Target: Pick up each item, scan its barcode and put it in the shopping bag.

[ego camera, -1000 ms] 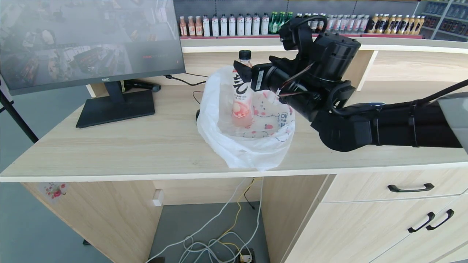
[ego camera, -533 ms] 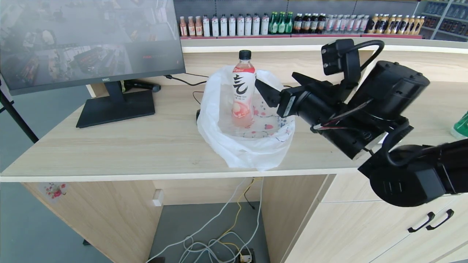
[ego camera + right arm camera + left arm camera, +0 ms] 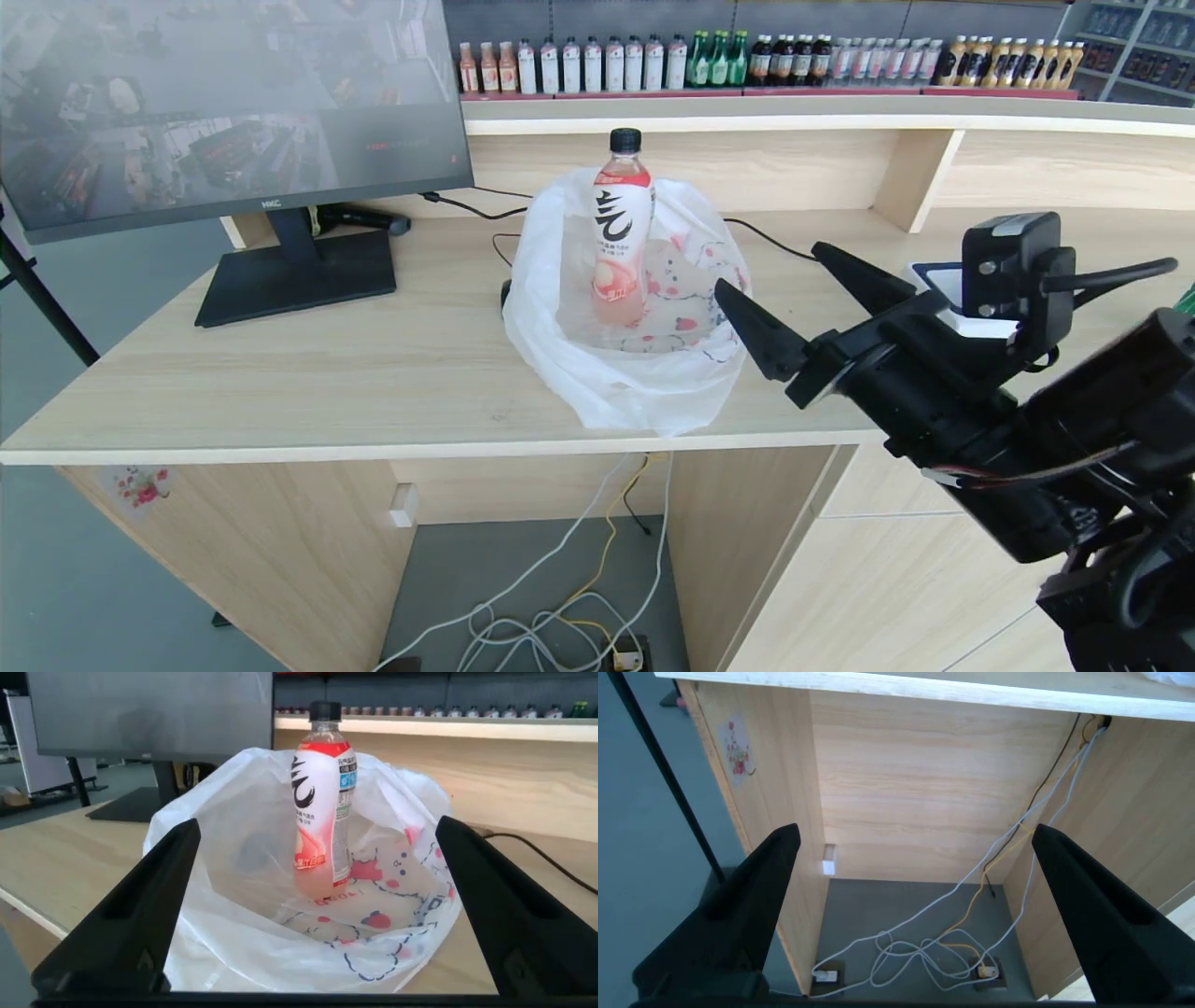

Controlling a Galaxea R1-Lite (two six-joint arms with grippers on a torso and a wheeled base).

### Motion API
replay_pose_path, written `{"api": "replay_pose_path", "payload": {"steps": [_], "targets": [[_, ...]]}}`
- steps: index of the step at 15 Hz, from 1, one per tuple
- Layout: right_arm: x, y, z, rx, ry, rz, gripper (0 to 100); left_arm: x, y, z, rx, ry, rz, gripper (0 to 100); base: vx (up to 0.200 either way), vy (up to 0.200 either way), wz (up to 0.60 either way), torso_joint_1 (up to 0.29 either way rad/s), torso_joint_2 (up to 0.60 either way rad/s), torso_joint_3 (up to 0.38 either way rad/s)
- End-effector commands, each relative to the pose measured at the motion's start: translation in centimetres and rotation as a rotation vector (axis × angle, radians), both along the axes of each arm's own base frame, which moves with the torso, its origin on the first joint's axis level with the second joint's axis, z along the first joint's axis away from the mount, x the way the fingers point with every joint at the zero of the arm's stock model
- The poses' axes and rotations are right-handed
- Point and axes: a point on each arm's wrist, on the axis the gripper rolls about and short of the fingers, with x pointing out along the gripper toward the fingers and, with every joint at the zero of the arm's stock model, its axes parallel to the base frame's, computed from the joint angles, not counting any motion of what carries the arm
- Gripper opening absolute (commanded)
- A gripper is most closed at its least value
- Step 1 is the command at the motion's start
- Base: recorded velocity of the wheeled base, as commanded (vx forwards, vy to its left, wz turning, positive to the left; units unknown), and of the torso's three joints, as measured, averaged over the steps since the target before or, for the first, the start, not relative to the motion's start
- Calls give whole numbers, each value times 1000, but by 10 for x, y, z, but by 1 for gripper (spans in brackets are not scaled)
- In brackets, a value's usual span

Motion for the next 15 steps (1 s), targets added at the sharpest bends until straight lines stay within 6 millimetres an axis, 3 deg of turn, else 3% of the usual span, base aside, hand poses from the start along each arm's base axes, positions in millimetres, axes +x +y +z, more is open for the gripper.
{"api": "replay_pose_path", "payload": {"steps": [1, 4, 10, 15], "targets": [[-10, -7, 5, 5, -17, -4, 100, 0, 0, 0, -1, 0, 1, 100, 0, 0, 0, 0, 0, 0], [-22, -16, -4, -14, 20, -5, 100, 0, 0, 0, 4, 0, 0, 100, 0, 0, 0, 0, 0, 0], [-22, -18, -5, -6, 33, -8, 100, 0, 0, 0, -2, 0, 1, 100, 0, 0, 0, 0, 0, 0], [-30, -24, -4, -6, 33, -8, 100, 0, 0, 0, -2, 0, 1, 100, 0, -200, 0, 0, 3, 6]]}}
